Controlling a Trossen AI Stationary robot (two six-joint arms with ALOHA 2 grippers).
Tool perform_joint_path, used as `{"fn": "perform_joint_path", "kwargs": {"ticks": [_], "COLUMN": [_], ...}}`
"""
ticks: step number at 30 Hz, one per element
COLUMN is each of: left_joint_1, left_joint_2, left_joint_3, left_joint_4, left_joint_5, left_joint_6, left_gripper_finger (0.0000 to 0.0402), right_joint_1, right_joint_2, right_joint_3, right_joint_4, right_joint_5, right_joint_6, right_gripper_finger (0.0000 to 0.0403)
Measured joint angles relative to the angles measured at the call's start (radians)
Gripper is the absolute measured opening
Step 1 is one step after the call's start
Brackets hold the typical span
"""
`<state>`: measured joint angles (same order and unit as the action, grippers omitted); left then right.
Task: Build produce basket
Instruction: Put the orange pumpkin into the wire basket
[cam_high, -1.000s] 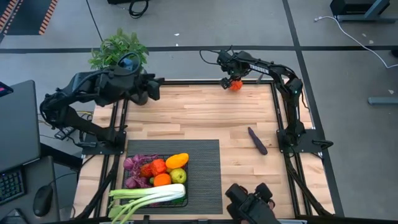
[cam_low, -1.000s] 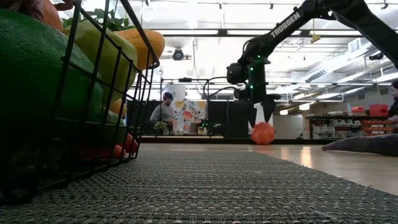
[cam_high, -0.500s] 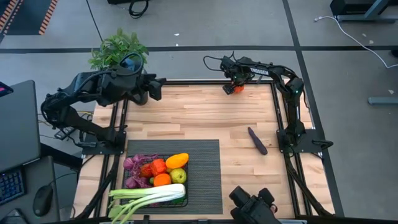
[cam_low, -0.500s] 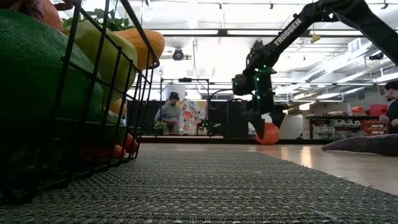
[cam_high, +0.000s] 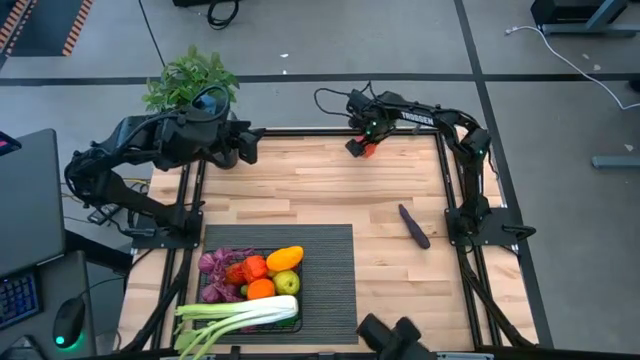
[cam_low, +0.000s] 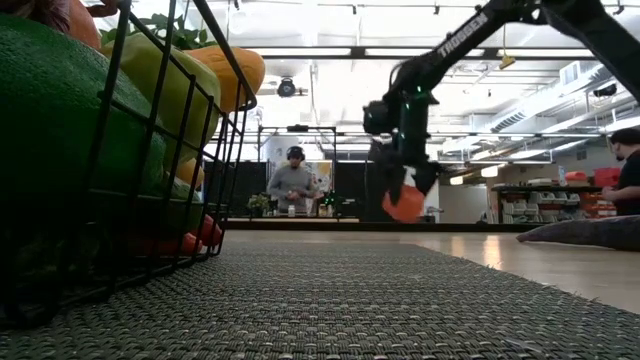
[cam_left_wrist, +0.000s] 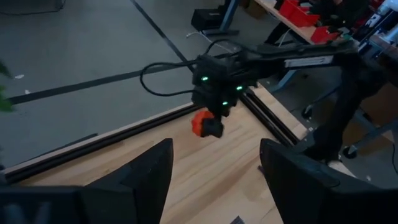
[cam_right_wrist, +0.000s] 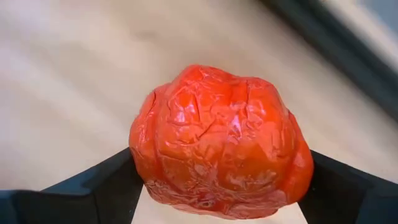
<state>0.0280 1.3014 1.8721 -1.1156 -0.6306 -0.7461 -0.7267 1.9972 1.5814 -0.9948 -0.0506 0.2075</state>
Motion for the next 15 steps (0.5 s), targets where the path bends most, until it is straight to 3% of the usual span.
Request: {"fn": "perform_joint_path", "kwargs": {"ticks": [7,10,15], "left_joint_1": [0.003,0.001,0.001], "left_joint_2": [-0.051,-0.067,-0.073], "left_joint_3": [0.000,0.000,0.000], "left_joint_4": [-0.072,-0.089,-0.101], "left_joint_5": [0.001,0.013,0.029], "left_joint_6": [-0.026,-0.027,-0.028], "left_gripper_finger": [0.0233,0.0231,0.0231], "right_joint_1": [0.162,0.253,0.412], "right_joint_2": [-0.103,-0.152,-0.235], "right_joint_3": [0.000,0.000,0.000], "right_joint_4": [0.030,0.037,0.154], "right_joint_5": [-0.150,-0.164,-0.163], "right_joint_6": [-0.058,-0.060,0.074], "right_gripper_finger": [0.0354,0.0355,0.0355]}}
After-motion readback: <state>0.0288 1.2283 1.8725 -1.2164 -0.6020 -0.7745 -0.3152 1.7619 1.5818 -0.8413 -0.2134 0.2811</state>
